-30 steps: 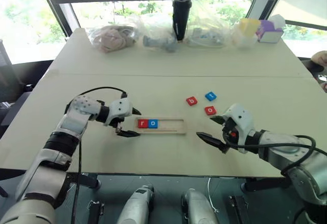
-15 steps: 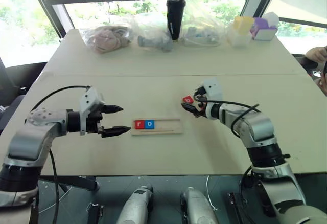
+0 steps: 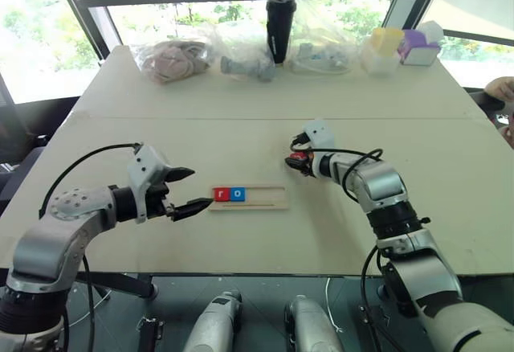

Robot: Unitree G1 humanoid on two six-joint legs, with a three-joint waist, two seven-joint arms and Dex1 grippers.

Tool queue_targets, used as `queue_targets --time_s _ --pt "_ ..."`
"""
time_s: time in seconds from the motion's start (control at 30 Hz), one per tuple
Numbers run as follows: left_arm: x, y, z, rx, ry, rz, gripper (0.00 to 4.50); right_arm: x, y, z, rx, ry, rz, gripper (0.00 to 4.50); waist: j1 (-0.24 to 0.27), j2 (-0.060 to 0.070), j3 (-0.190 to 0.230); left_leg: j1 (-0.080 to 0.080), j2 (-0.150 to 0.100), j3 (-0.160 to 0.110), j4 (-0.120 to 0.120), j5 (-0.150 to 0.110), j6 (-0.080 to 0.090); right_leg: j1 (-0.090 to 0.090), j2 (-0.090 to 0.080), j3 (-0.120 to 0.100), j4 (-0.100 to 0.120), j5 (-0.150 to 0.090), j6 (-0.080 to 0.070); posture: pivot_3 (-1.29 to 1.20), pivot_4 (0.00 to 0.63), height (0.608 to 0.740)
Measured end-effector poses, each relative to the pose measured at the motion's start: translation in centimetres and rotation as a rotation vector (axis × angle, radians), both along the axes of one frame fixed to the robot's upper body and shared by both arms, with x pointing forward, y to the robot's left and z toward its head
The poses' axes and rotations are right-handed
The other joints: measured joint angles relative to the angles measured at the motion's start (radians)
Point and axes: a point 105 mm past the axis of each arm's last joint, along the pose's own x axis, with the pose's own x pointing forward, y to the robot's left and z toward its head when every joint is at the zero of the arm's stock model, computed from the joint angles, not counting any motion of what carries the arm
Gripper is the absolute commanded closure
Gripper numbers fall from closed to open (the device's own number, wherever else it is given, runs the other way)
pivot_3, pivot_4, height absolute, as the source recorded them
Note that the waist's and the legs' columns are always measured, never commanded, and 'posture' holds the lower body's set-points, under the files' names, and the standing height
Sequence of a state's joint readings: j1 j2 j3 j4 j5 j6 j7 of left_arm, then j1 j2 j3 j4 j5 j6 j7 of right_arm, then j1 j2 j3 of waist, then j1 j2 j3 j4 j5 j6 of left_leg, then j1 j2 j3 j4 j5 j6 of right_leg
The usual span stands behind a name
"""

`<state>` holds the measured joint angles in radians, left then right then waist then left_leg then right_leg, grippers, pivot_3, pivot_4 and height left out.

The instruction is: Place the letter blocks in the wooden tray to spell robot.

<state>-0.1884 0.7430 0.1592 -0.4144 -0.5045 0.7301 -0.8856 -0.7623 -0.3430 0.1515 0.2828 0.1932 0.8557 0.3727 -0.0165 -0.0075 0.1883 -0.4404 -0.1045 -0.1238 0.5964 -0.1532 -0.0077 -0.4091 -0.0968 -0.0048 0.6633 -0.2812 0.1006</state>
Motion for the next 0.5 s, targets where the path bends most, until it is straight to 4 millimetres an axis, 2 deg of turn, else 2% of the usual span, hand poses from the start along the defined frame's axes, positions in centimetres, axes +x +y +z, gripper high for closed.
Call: queue_targets --time_s 0.2,0.33,0.4,0.43,0.5 --pt "0.1 -0.1 0.3 0.003 -0.011 0.001 0.0 0.0 -0.3 0.5 0.014 0.001 -0.04 3.31 -0.001 0.0 0.0 0.0 0.0 0.0 0.0 0.0 0.0 -0.001 0.0 0.0 0.0 0.0 0.0 0.0 0.15 0.74" --pt "-0.2 -1.2 1.4 -0.014 -0.037 -0.054 0.0 -0.7 -1.5 3.6 0.084 -0.044 -0.117 3.31 0.006 0.0 0.0 -0.001 0.0 0.0 0.0 0.0 0.0 -0.002 0.0 0.0 0.0 0.0 0.0 0.0 0.15 0.74" --pt "-0.5 -1.7 1.8 -0.014 -0.041 -0.084 0.0 -1.8 -2.4 5.3 0.157 -0.052 -0.19 3.31 0.005 0.0 0.0 -0.001 0.0 0.0 -0.001 0.0 0.0 -0.002 0.0 0.0 0.0 0.0 0.0 0.0 0.15 0.74" --pt "-0.7 -2.0 1.8 -0.011 -0.037 -0.101 0.0 -2.7 -2.7 5.4 0.19 -0.035 -0.226 3.31 0.005 0.0 0.0 -0.001 0.0 0.0 -0.002 0.0 0.0 -0.002 0.0 0.0 0.0 0.0 0.0 0.0 0.15 0.74" --pt "-0.8 -2.3 1.6 -0.014 -0.027 -0.12 0.0 -4.9 -3.4 4.5 0.222 0.037 -0.291 3.31 0.005 0.0 0.0 -0.001 0.0 0.0 -0.003 0.0 0.0 -0.003 0.0 0.0 0.001 0.0 0.0 0.0 0.15 0.74"
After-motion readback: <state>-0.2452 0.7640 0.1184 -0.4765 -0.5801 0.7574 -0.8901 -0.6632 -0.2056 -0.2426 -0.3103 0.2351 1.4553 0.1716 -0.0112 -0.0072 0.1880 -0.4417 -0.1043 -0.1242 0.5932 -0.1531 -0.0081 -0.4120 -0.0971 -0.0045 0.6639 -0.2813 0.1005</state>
